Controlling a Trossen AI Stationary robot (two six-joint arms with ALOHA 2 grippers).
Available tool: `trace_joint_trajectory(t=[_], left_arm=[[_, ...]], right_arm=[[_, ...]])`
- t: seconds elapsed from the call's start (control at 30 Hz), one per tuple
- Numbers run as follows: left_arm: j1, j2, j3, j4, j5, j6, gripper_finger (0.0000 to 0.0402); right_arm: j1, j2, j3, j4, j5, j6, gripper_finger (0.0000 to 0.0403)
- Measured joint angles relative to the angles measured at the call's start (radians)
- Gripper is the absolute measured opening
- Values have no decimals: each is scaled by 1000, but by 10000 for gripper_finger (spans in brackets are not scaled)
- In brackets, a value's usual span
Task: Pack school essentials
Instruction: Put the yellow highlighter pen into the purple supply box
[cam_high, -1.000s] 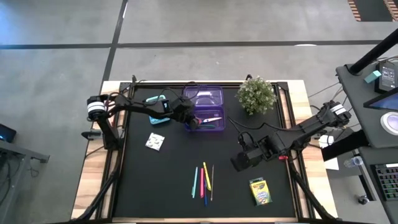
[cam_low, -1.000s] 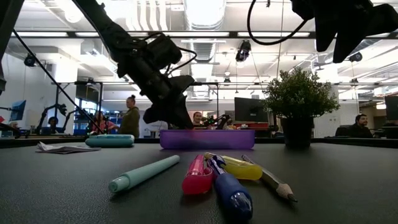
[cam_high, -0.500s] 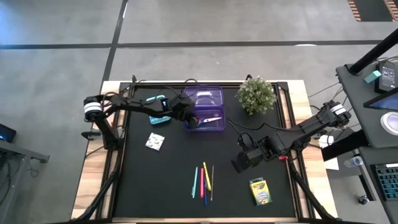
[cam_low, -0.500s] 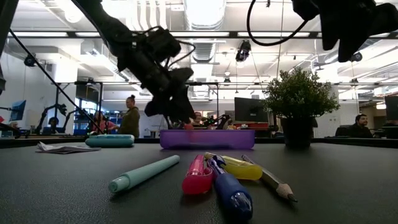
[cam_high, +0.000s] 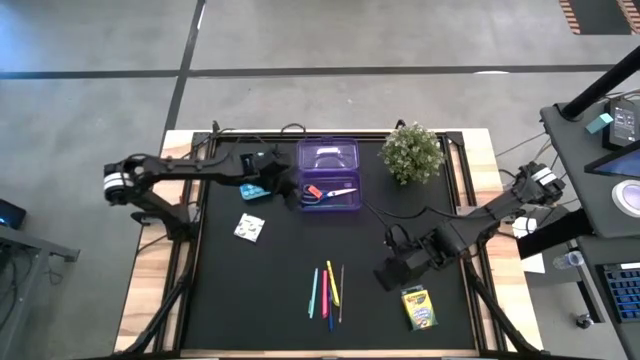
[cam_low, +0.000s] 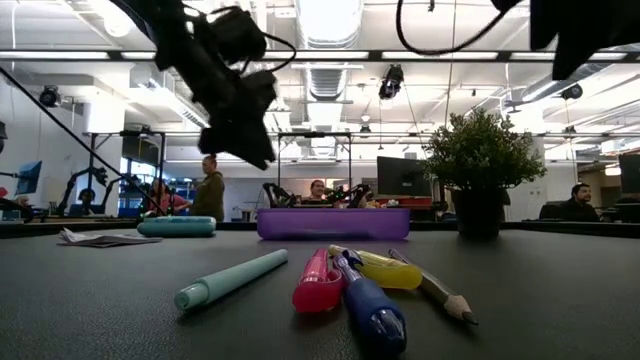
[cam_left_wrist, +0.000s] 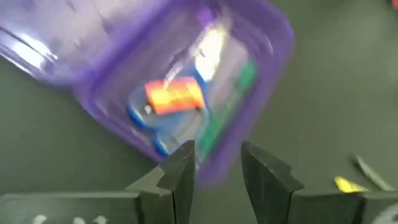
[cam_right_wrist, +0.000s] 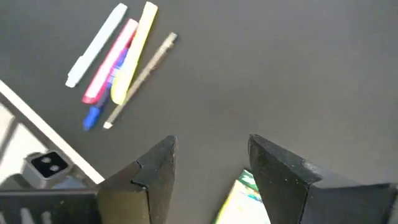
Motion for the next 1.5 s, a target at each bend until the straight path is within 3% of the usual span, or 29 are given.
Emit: trace_joint_trajectory(t=[0.13,0.3,0.67,0.87,1.2,1.5], left_arm=[[-118,-12,-4,-139,15,-11,112],[-316,-9,-4,-157,13,-76,112],[-574,-37,-4,-157,-80,-348,111],[-660,-80,-1,-157,-111,-391,111],[-756,-207,-1,-159,-207,-452,111],[-790,-310,-1,-167,-287,-452,111]], right_arm=[[23,9,-1,74,63,1,187],[25,68,0,181,88,31,187],[9,364,154,265,85,128,187],[-11,510,285,260,84,124,187],[-100,643,374,255,84,48,186],[-128,676,408,147,84,15,164]])
